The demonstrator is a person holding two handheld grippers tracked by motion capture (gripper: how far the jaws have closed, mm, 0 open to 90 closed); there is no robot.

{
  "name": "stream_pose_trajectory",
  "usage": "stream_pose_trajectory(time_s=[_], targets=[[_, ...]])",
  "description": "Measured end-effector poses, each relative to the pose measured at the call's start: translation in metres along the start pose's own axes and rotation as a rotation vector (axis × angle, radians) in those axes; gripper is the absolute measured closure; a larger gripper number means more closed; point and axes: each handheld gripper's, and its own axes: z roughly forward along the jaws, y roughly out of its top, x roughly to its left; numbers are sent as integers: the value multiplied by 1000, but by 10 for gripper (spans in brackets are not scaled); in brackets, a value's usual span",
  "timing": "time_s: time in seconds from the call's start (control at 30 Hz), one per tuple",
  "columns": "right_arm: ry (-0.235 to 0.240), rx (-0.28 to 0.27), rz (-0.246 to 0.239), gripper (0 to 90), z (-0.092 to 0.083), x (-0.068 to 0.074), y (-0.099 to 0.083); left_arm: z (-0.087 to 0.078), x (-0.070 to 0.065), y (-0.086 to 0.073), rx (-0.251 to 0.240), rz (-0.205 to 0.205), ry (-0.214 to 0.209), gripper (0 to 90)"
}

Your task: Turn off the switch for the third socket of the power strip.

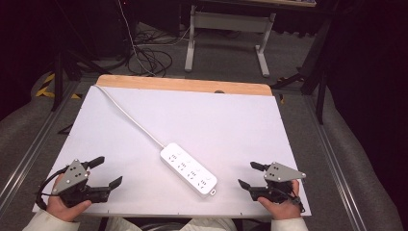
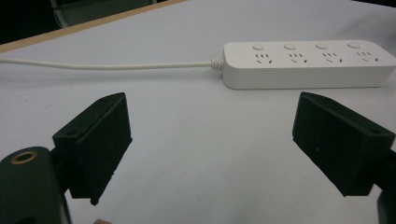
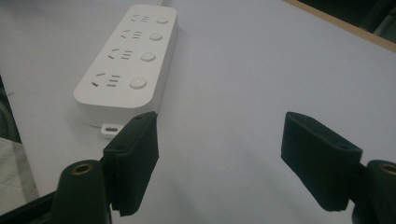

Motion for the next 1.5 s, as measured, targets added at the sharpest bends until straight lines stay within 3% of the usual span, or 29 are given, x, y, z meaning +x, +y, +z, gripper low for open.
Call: stream_pose_trajectory(time_s=[0.23, 0.9, 1.17, 1.5], targets=[[-6, -1, -1, 279, 0, 0, 0, 0, 0, 0, -2, -11, -3, 122], [-25, 10, -6, 272, 1, -1, 4, 0, 0, 0, 4, 9, 15, 124], [-21, 6, -17, 290, -1, -1, 20, 0, 1, -1, 15, 18, 26, 125], [-2, -13, -39, 306, 8, 1, 47, 0, 1, -1, 16, 19, 26, 125]])
